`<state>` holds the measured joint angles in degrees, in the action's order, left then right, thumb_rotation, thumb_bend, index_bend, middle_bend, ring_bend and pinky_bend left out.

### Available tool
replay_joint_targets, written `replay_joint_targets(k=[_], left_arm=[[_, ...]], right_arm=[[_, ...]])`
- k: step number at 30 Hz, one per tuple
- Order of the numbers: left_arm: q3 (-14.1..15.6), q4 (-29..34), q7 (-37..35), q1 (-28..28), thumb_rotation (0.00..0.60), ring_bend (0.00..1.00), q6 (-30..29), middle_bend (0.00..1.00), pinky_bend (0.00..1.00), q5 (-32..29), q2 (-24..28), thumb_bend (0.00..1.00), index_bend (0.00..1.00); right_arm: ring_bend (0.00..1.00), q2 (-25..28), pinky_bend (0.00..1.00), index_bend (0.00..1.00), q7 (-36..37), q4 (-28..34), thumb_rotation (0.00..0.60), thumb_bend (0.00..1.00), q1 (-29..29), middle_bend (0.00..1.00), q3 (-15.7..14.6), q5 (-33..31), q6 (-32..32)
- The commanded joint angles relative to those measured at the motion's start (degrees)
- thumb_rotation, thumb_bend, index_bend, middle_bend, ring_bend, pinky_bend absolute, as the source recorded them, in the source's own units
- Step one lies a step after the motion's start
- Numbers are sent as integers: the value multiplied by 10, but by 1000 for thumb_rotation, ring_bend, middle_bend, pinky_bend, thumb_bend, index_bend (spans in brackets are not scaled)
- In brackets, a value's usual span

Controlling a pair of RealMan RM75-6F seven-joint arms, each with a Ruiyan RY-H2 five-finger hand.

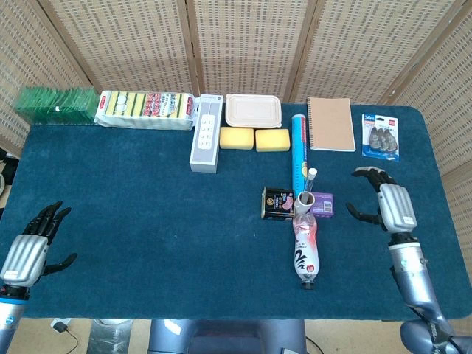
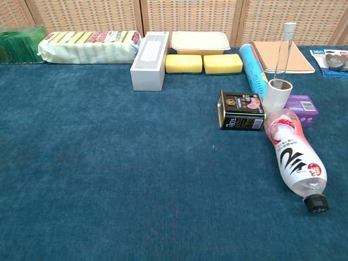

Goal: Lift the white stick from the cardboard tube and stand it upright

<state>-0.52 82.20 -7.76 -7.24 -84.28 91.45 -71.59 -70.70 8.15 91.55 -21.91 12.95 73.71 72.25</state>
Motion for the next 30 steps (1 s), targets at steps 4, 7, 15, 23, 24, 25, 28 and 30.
replay_joint_targets(k=[4,7,15,23,24,25,28,30], left_arm=[[10,8,-8,17,600,0,-41,2,155,22,13,195,67],[15,12,-8,23,600,0,-50,2,155,27,19,195,67],[21,-2,-22,24,600,0,-42,2,154,24,14,195,67],[28,-11,-22,28,600,0,-34,2,155,18,12,195,67],[28,-10,-21,29,600,0,-34,2,155,18,12,195,67],[29,-9,-20,29,600,0,-36,2,155,18,13,194,67],[31,-8,-20,35,600,0,-43,2,154,20,13,194,67],[34,-6,-16,38,600,0,-43,1,155,18,14,195,67]], right_arm=[[180,34,233,261,-53,24,560,312,69,240,-64,67,77],[165,42,217,253,-72,32,557,306,100,226,-92,90,106],[139,27,185,223,-119,23,561,274,159,196,-141,137,165],[139,-28,184,223,-126,-33,556,273,204,197,-163,179,220],[139,-28,184,223,-128,-34,558,272,206,197,-163,180,222],[139,-29,184,223,-130,-35,561,271,209,197,-164,182,225],[139,-32,184,223,-135,-38,561,263,218,197,-169,191,232],[139,-32,184,223,-137,-39,559,256,221,197,-170,195,232]])
